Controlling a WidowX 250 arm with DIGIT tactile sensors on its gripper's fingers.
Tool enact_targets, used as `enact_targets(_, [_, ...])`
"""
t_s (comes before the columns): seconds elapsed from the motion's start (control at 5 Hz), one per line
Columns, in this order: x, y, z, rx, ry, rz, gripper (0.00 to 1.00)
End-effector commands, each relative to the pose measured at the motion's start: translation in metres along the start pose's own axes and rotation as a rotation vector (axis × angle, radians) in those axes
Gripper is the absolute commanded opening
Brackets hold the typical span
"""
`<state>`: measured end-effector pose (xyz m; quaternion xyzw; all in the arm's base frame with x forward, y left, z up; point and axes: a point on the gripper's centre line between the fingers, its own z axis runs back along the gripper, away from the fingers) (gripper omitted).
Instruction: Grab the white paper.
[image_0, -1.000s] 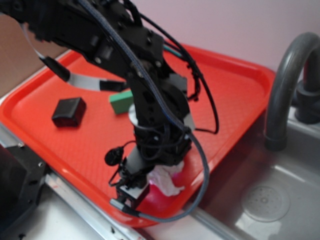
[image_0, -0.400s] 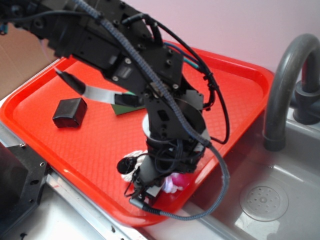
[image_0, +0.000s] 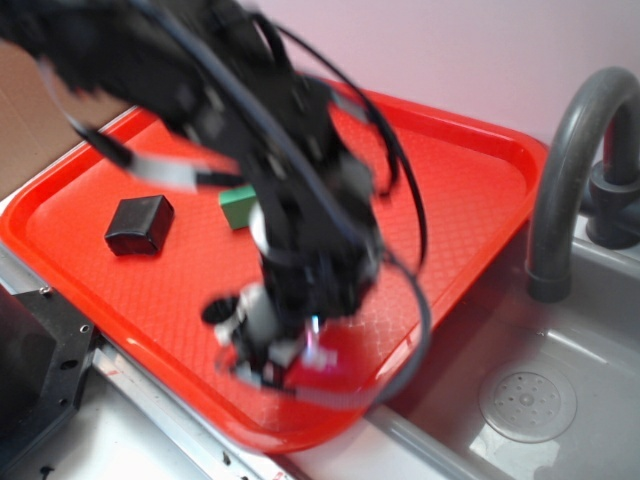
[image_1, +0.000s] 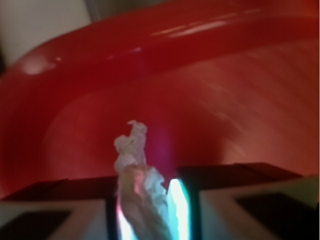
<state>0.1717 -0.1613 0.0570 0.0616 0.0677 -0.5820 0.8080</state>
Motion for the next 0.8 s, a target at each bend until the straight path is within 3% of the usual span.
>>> enact_targets(0.0, [-0.057,0.031,0.096,0.004,-0.193,0.502,0.0])
enact_targets(0.2, [-0.087,0.028,0.125,-0.028,-0.261,0.753,0.0])
enact_targets(0.4, [-0.116,0.019,0.136,-0.024,-0.321,1.006,0.0])
enact_targets(0.6, [-0.108,0.022,0.128,-0.051,-0.283,1.112,0.0])
